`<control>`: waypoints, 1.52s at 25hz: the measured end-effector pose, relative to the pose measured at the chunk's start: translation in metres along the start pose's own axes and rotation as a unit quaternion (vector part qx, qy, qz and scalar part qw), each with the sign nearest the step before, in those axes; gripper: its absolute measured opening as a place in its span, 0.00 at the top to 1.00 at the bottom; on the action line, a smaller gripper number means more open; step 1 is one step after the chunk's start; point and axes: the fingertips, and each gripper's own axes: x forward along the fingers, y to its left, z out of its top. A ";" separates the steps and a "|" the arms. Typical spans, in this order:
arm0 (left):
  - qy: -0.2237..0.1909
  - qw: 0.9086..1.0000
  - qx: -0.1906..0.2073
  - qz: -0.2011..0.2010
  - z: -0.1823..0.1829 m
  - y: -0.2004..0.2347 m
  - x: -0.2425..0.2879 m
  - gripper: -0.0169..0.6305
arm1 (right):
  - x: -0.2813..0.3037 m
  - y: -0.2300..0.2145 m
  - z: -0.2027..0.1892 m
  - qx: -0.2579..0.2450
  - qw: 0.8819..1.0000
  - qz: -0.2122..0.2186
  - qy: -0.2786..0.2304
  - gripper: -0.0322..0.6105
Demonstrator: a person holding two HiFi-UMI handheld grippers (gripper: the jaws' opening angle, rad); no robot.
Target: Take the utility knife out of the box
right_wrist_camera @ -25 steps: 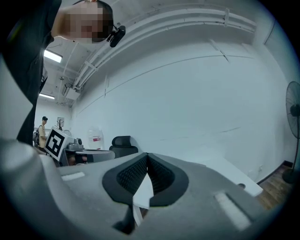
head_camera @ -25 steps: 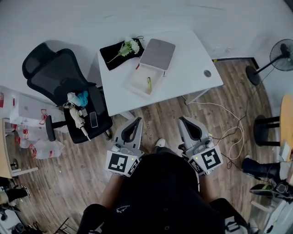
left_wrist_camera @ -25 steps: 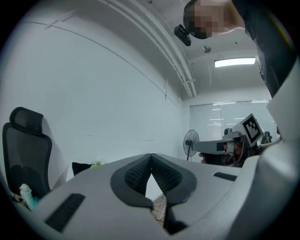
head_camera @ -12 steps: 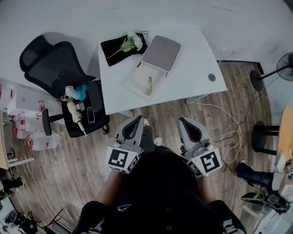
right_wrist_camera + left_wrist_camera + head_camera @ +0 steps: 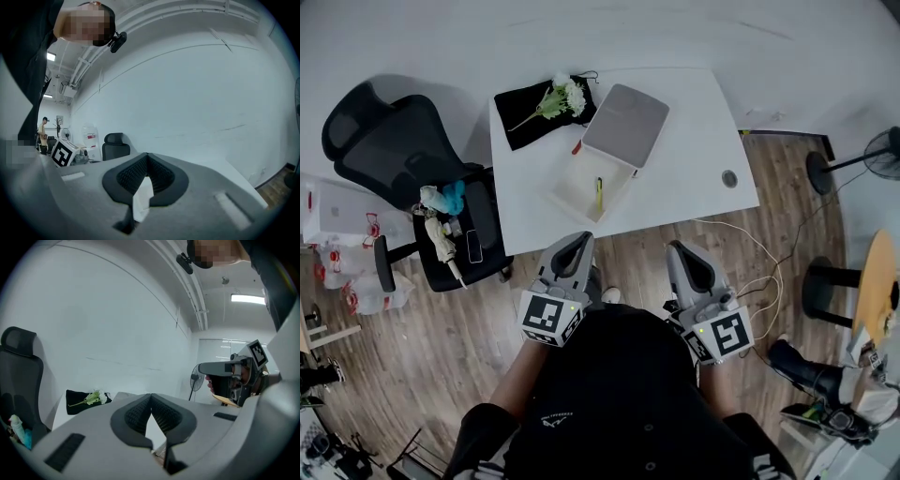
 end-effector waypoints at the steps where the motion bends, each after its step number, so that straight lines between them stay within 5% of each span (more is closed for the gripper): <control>1: 0.003 1.000 0.001 -0.002 0.000 0.003 0.007 0.97 | 0.005 -0.004 0.001 -0.001 1.000 -0.001 0.001 0.94; 19: 0.068 0.997 -0.022 -0.004 -0.017 0.083 0.071 0.97 | 0.101 -0.055 0.025 0.016 0.999 -0.028 -0.024 0.95; 30: 0.102 0.991 -0.069 0.058 -0.045 0.118 0.097 0.96 | 0.143 -0.054 0.025 -0.005 0.999 0.038 0.005 0.94; 38: 0.191 0.974 -0.095 0.077 -0.096 0.114 0.135 0.96 | 0.160 -0.076 0.025 -0.028 0.994 0.102 0.029 0.94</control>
